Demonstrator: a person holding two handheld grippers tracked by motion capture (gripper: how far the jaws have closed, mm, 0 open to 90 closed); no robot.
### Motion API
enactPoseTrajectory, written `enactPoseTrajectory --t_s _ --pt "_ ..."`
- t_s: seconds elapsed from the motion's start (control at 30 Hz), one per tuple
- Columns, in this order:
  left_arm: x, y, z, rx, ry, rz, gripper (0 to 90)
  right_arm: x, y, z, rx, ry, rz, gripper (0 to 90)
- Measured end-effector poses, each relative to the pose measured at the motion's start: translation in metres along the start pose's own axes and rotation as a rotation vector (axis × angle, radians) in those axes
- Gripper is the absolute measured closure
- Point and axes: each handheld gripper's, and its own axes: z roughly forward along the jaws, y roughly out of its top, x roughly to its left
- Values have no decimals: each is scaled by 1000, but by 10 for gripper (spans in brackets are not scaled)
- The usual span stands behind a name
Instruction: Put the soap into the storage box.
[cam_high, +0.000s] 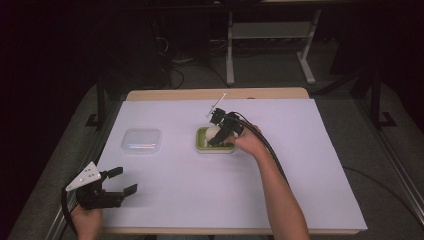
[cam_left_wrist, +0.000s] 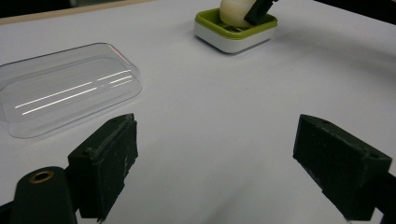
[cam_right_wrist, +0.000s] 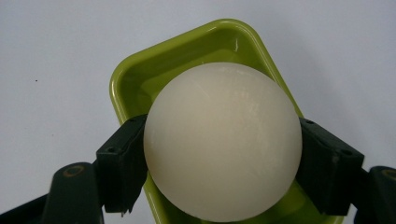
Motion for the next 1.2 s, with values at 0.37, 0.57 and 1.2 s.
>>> enactPoseTrajectory --t_s 0.37,0.57,1.2 --pt "0 0 0 0 -1 3 133 0 -1 1 11 -4 1 242" --pt "0 0 0 -1 -1 2 133 0 -2 1 18 -21 0 244" --pt "-2 1 1 7 -2 6 133 6 -14 -39 -66 12 13 253"
